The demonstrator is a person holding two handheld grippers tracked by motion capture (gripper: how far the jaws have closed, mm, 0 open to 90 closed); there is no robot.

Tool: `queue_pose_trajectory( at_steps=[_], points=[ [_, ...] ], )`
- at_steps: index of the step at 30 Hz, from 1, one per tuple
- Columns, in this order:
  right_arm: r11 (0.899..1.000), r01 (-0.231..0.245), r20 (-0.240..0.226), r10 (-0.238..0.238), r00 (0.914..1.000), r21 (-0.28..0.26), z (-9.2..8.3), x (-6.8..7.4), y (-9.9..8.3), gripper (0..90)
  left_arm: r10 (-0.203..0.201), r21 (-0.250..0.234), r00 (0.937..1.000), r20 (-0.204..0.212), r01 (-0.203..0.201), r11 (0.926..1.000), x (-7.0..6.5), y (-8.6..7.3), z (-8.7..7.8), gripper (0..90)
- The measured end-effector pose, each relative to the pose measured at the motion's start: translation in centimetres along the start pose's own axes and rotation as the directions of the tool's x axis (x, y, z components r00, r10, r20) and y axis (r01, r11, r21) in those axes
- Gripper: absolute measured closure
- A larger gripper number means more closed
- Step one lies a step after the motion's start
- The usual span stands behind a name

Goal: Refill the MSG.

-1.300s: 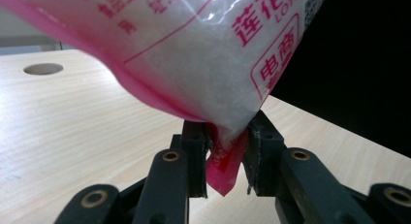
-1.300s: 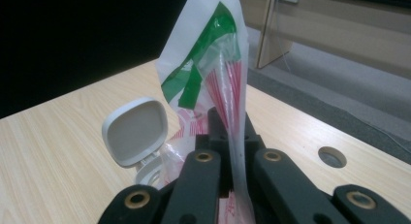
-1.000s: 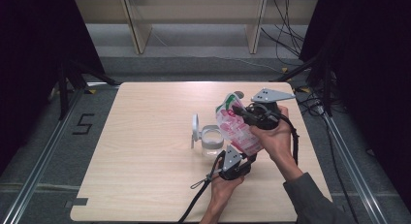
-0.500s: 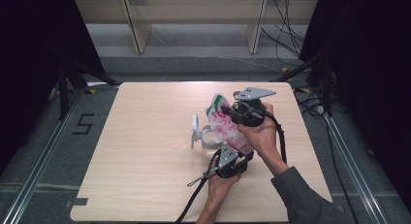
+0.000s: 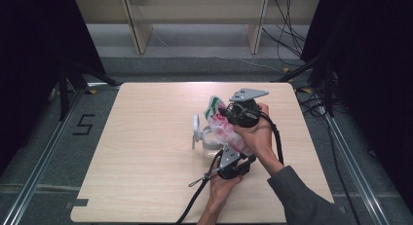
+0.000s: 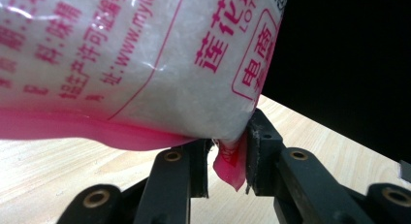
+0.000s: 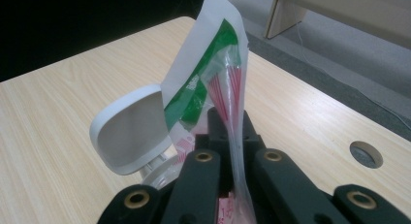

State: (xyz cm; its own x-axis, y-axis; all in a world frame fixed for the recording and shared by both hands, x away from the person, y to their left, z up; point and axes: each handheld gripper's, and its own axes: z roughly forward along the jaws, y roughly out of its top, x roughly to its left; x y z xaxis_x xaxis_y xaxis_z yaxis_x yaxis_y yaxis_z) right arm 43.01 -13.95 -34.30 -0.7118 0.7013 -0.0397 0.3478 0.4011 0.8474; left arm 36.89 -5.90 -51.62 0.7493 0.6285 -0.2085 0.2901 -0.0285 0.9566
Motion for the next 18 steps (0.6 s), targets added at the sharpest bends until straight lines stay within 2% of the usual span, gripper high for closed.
queue_pose_trajectory(
  at_steps=[1,2,3,6,9,12,13,15,16,17,18],
  points=[
    [1.000,-0.006,-0.003,0.006,1.0000,0.009,-0.02,0.11,0.03,90.0,-0.003,-0.006,1.0000,0.005,0.003,1.0000,0.05,-0.01,0.04,73.4],
    [1.000,0.000,0.005,0.000,1.0000,-0.009,0.17,0.17,0.00,90.0,-0.002,-0.006,1.0000,0.008,0.002,1.0000,0.10,0.00,0.03,73.3],
    [1.000,0.024,0.006,-0.024,0.9997,-0.006,0.22,0.05,0.07,90.0,0.000,-0.005,1.0000,0.006,0.000,1.0000,0.10,0.01,0.01,73.4],
    [1.000,0.004,0.007,-0.004,1.0000,0.000,0.32,0.19,0.13,90.0,-0.003,-0.010,0.9999,0.011,0.003,0.9999,0.11,0.05,-0.02,73.3],
    [1.000,0.008,-0.002,-0.008,1.0000,0.011,0.32,0.36,0.23,90.0,-0.017,-0.016,0.9996,0.020,0.017,0.9997,0.24,0.01,-0.02,73.4],
    [1.000,0.000,0.004,0.000,1.0000,0.000,0.50,0.53,0.20,90.0,-0.002,-0.010,0.9999,0.014,0.002,1.0000,0.24,0.05,-0.09,73.4],
    [1.000,0.022,0.005,-0.022,0.9997,-0.008,0.63,0.43,0.23,90.0,-0.003,-0.012,0.9999,0.011,0.003,0.9999,0.22,0.05,-0.09,73.4],
    [1.000,0.004,0.000,-0.004,1.0000,0.016,0.58,0.62,0.31,90.0,0.000,-0.006,1.0000,0.005,0.000,1.0000,0.20,0.12,-0.19,73.4],
    [1.000,0.016,-0.005,-0.016,0.9999,0.010,0.75,0.62,0.34,90.0,0.000,-0.017,0.9998,0.018,0.001,0.9998,0.24,0.10,-0.10,73.4],
    [1.000,0.015,0.005,-0.015,0.9999,0.008,0.82,0.67,0.37,90.0,0.006,-0.006,1.0000,0.007,-0.006,1.0000,0.19,0.16,-0.22,73.4],
    [0.999,0.036,0.008,-0.036,0.9993,0.000,0.98,0.62,0.41,90.0,0.000,-0.019,0.9999,0.016,0.000,0.9998,0.16,0.15,-0.13,73.4]
  ],
)
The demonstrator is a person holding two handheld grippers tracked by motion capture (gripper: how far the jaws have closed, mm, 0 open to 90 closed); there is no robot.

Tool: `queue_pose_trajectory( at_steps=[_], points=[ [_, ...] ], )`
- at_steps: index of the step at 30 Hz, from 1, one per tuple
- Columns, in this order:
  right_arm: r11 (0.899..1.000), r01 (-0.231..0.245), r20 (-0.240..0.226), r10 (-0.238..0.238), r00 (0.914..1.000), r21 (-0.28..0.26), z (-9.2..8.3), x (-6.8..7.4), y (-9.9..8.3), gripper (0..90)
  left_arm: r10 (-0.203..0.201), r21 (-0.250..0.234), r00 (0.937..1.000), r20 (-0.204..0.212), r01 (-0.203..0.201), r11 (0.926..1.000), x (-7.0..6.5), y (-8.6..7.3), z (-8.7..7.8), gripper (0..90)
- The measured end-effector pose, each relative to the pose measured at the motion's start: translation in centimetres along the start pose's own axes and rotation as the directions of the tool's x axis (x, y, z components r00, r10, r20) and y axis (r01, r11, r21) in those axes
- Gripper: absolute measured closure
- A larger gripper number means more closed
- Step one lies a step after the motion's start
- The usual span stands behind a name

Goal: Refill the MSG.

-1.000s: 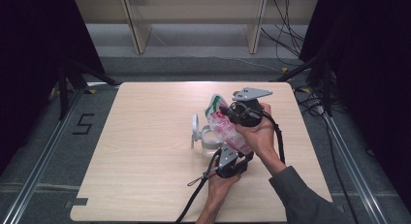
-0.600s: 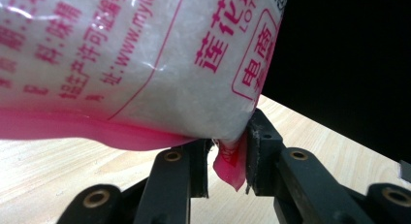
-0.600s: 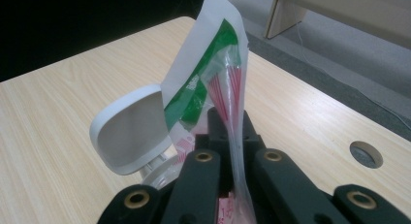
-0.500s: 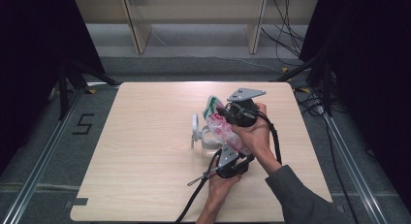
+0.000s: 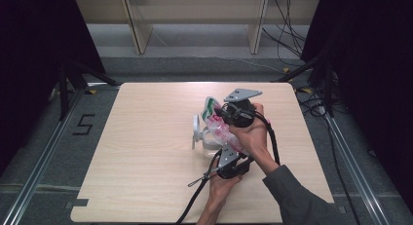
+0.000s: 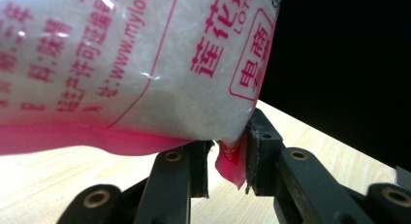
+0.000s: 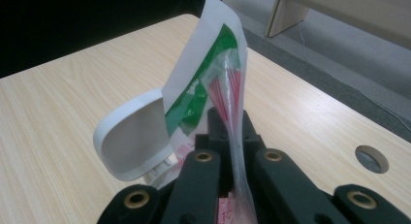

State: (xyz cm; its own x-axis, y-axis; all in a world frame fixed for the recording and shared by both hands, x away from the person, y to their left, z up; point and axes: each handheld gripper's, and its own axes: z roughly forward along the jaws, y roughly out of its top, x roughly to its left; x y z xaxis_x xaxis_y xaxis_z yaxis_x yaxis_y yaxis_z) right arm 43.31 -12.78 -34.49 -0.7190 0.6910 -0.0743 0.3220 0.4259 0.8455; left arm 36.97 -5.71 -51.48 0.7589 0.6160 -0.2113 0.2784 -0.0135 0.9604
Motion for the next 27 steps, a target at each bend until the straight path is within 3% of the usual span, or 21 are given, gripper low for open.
queue_pose_trajectory(
  at_steps=[1,2,5,15,17,18,24,25,27],
  points=[
    [1.000,-0.011,0.001,0.011,0.9999,0.007,0.02,0.07,0.03,90.0,0.008,0.003,1.0000,-0.003,-0.008,1.0000,0.01,0.03,-0.05,73.4],
    [1.000,-0.026,-0.001,0.026,0.9997,0.009,0.10,0.20,0.05,90.0,-0.026,-0.025,0.9996,-0.012,0.026,0.9994,-0.26,0.03,0.09,73.4],
    [1.000,0.000,0.000,0.000,1.0000,0.010,0.29,0.07,0.19,90.0,-0.027,-0.029,0.9996,-0.003,0.027,0.9992,-0.14,0.10,0.14,73.4],
    [0.999,-0.034,0.014,0.034,0.9993,0.027,0.51,-0.06,0.38,90.0,-0.029,-0.026,0.9996,-0.006,0.029,0.9992,-0.01,0.34,0.55,73.5],
    [1.000,-0.013,0.022,0.012,0.9997,0.021,0.62,-0.15,0.43,90.0,-0.032,-0.033,0.9995,0.008,0.032,0.9989,0.05,0.35,0.69,73.5],
    [0.999,-0.032,0.025,0.031,0.9992,0.033,0.57,0.00,0.45,90.0,-0.032,-0.034,0.9994,0.011,0.032,0.9989,0.09,0.36,0.72,73.5],
    [0.998,-0.031,0.032,0.029,0.9991,0.049,0.62,0.00,0.61,90.0,-0.036,-0.043,0.9993,0.014,0.036,0.9984,0.16,0.36,0.81,73.5],
    [0.999,-0.007,0.044,0.005,0.9990,0.036,0.75,-0.09,0.62,90.0,-0.037,-0.044,0.9992,0.013,0.038,0.9983,0.16,0.36,0.80,73.5],
    [0.999,-0.006,0.042,0.005,0.9991,0.036,0.80,-0.04,0.66,90.0,-0.028,-0.034,0.9994,0.020,0.029,0.9990,0.28,0.37,0.75,73.5]
  ],
)
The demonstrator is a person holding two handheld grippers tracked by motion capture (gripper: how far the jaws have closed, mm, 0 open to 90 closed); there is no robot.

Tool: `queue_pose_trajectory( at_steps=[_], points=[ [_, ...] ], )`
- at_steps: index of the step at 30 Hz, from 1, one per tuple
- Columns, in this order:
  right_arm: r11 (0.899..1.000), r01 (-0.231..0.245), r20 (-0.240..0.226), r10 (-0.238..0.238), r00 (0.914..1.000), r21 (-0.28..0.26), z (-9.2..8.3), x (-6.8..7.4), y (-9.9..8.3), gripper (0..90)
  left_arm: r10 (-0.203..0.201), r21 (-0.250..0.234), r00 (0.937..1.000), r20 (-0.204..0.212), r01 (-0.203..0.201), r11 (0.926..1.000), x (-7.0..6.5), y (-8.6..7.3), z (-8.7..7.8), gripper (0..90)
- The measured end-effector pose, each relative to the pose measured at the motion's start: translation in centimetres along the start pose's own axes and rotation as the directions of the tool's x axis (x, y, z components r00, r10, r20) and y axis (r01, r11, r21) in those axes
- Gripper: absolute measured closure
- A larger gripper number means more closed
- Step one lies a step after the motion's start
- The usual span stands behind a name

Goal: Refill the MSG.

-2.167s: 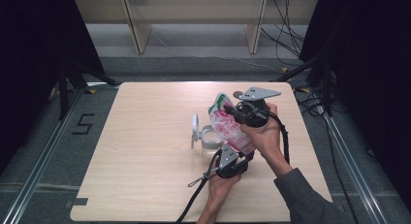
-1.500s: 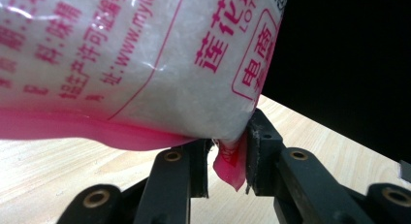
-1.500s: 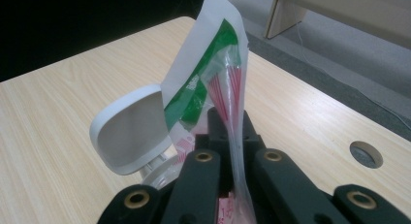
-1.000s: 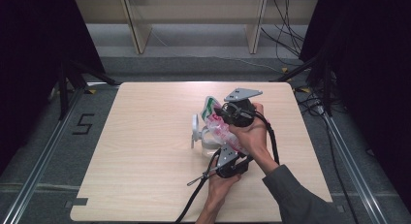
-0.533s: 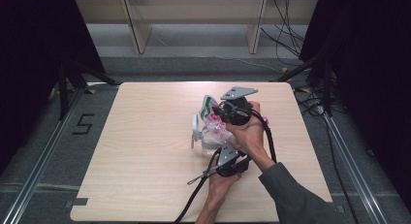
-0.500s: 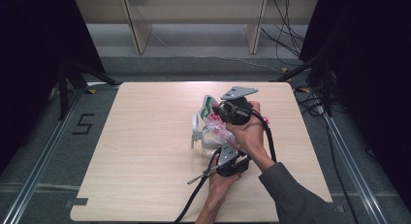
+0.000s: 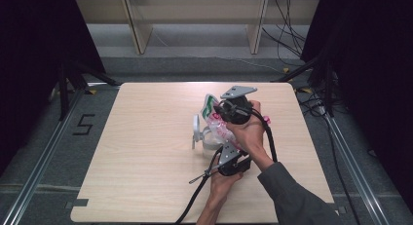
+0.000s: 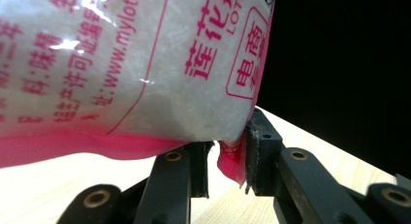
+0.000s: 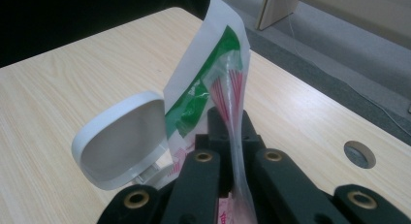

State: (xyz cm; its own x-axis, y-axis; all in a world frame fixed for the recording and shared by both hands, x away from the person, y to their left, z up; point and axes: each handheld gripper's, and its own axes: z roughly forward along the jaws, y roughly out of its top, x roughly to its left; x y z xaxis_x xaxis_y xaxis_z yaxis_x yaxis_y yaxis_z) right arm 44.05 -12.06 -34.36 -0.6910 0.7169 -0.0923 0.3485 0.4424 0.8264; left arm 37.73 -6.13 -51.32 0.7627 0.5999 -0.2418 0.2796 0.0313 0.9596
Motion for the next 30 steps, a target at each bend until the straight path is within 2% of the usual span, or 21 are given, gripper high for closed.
queue_pose_trajectory(
  at_steps=[3,4,5,6,7,8,9,10,12,13,15,16,17,18,20,23,24,25,26,28,30],
  points=[
    [1.000,0.002,0.004,-0.002,1.0000,0.005,0.02,-0.02,0.04,90.0,-0.013,-0.013,0.9999,0.004,0.013,0.9998,-0.05,-0.01,0.02,73.5],
    [1.000,-0.016,0.003,0.016,0.9999,0.009,0.00,0.07,0.07,90.0,-0.005,-0.010,1.0000,0.002,0.005,0.9999,-0.01,-0.02,0.04,73.5],
    [1.000,-0.014,0.003,0.014,0.9999,0.008,0.03,0.06,0.08,90.0,0.007,0.003,0.9999,-0.009,-0.007,1.0000,0.02,0.00,-0.03,73.5],
    [1.000,-0.010,0.002,0.010,0.9999,0.008,0.04,0.05,0.11,90.0,0.009,-0.005,0.9999,-0.004,-0.009,0.9999,0.14,-0.05,0.07,73.5],
    [1.000,-0.004,0.002,0.004,1.0000,0.006,0.05,0.03,0.14,90.0,-0.016,-0.030,0.9999,0.001,0.016,0.9994,0.10,-0.10,0.22,73.6],
    [1.000,0.005,0.003,-0.005,1.0000,0.005,0.07,0.00,0.15,90.0,-0.015,-0.027,0.9999,-0.003,0.015,0.9995,0.08,-0.07,0.25,73.6],
    [1.000,-0.010,0.002,0.010,0.9999,0.007,0.08,0.15,0.13,90.0,-0.013,-0.019,0.9999,-0.009,0.013,0.9997,0.06,0.00,0.27,73.6],
    [1.000,0.010,0.004,-0.010,0.9999,0.011,0.07,0.05,0.19,90.0,-0.011,-0.020,0.9999,-0.004,0.011,0.9997,0.12,0.04,0.37,73.6],
    [1.000,0.015,0.001,-0.015,0.9999,0.012,0.08,0.04,0.23,90.0,-0.024,-0.033,0.9997,0.000,0.024,0.9992,0.11,0.09,0.57,73.7],
    [1.000,0.023,0.001,-0.023,0.9997,0.021,-0.01,0.02,0.30,90.0,0.013,0.000,0.9999,0.001,-0.013,0.9999,0.40,0.18,0.40,73.7],
    [1.000,0.009,0.003,-0.009,1.0000,0.023,-0.06,0.14,0.38,90.0,0.015,0.008,0.9998,-0.017,-0.014,0.9999,0.41,0.32,0.49,73.7],
    [1.000,0.002,0.006,-0.002,1.0000,0.009,0.07,0.28,0.41,90.0,-0.001,-0.019,1.0000,-0.006,0.001,0.9998,0.40,0.35,0.79,73.8],
    [1.000,0.010,0.009,-0.010,0.9999,0.010,0.06,0.23,0.46,90.0,0.022,0.008,0.9997,-0.013,-0.022,0.9997,0.59,0.51,0.70,73.9],
    [1.000,0.011,0.014,-0.011,0.9998,0.007,0.09,0.29,0.52,90.0,0.020,0.007,0.9997,-0.017,-0.019,0.9998,0.62,0.57,0.74,73.8],
    [0.999,0.047,0.014,-0.047,0.9988,0.009,0.13,0.18,0.69,90.0,0.015,0.001,0.9998,-0.014,-0.015,0.9999,0.64,0.56,0.80,73.9],
    [1.000,0.024,0.003,-0.024,0.9997,0.020,0.19,0.30,0.64,90.0,0.009,0.005,0.9997,-0.023,-0.009,0.9999,0.66,0.50,0.82,73.9],
    [0.999,0.033,0.007,-0.033,0.9994,0.024,0.17,0.09,0.68,90.0,0.010,0.009,0.9997,-0.023,-0.009,0.9999,0.65,0.49,0.81,73.8],
    [0.999,0.021,0.002,-0.021,0.9998,0.026,0.21,0.09,0.66,90.0,0.005,-0.001,1.0000,-0.007,-0.005,1.0000,0.69,0.46,0.92,73.8],
    [0.999,-0.002,-0.002,0.002,1.0000,0.036,0.16,0.18,0.62,90.0,0.010,0.019,0.9997,-0.021,-0.010,0.9998,0.65,0.54,0.78,73.9],
    [0.999,0.005,-0.001,-0.005,1.0000,0.032,0.20,0.13,0.66,90.0,0.007,-0.004,0.9999,-0.013,-0.007,1.0000,0.70,0.47,0.91,73.9],
    [1.000,0.009,0.004,-0.009,1.0000,0.017,0.25,0.09,0.68,90.0,0.020,0.013,0.9996,-0.019,-0.020,0.9997,0.70,0.57,0.71,73.9]
  ],
)
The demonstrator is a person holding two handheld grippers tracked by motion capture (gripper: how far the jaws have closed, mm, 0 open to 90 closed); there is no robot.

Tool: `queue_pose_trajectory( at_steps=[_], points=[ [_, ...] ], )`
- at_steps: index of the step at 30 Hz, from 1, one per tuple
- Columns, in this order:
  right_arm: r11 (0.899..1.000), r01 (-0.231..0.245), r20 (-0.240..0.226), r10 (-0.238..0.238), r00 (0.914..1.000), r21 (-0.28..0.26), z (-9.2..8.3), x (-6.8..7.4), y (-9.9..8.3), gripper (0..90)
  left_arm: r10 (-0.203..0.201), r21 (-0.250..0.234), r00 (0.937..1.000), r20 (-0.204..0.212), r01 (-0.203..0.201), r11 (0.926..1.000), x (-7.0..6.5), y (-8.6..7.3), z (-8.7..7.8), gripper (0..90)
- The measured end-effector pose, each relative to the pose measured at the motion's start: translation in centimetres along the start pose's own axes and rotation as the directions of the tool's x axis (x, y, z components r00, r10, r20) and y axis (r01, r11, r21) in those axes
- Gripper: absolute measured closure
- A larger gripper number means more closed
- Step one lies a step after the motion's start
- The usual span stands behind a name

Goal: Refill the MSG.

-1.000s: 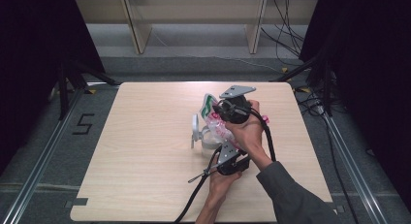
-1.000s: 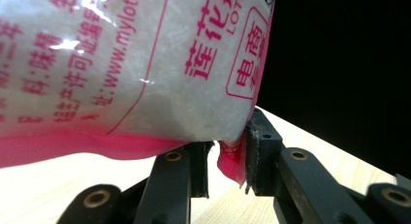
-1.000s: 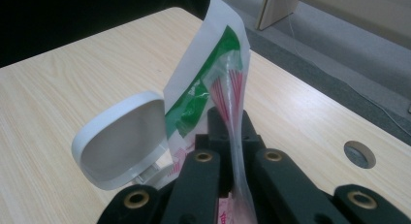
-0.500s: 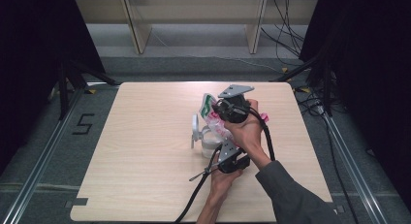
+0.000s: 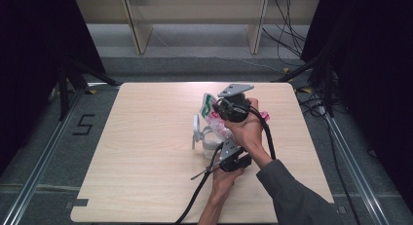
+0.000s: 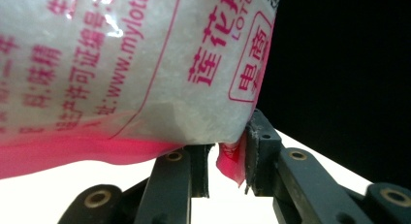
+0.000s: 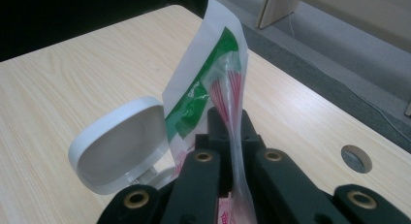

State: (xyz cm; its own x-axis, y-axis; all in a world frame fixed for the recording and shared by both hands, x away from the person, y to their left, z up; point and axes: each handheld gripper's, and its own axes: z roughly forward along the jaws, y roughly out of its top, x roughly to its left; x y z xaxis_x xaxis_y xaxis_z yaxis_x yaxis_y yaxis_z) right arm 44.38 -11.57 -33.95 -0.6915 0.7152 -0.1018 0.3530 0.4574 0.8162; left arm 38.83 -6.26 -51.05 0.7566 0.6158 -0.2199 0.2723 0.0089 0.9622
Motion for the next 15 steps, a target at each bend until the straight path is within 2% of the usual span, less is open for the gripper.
queue_pose_trajectory(
  at_steps=[2,4,7,9,14,15],
  points=[
    [1.000,0.017,-0.012,-0.017,0.9998,0.015,-0.11,-0.18,0.12,90.0,0.003,-0.004,1.0000,0.002,-0.003,1.0000,-0.03,-0.04,0.01,73.9],
    [1.000,0.023,-0.010,-0.023,0.9997,0.007,0.05,-0.21,0.08,90.0,0.007,-0.004,1.0000,0.000,-0.007,1.0000,-0.03,-0.08,0.04,73.9],
    [1.000,0.023,-0.018,-0.023,0.9996,0.012,0.08,-0.25,0.09,90.0,-0.002,-0.003,1.0000,0.009,0.002,1.0000,0.01,-0.05,-0.08,73.9],
    [1.000,0.007,-0.017,-0.007,0.9998,0.014,0.02,-0.24,0.09,90.0,-0.001,-0.006,0.9999,0.011,0.002,1.0000,0.03,-0.05,-0.06,73.9],
    [1.000,0.012,-0.018,-0.012,0.9998,0.003,0.13,-0.28,0.05,90.0,-0.001,0.001,1.0000,-0.001,0.001,1.0000,-0.07,0.01,-0.04,73.9],
    [1.000,0.009,-0.017,-0.009,0.9998,0.001,0.12,-0.31,0.04,90.0,-0.037,-0.035,0.9993,0.005,0.037,0.9987,-0.28,-0.03,0.24,73.9]
  ],
)
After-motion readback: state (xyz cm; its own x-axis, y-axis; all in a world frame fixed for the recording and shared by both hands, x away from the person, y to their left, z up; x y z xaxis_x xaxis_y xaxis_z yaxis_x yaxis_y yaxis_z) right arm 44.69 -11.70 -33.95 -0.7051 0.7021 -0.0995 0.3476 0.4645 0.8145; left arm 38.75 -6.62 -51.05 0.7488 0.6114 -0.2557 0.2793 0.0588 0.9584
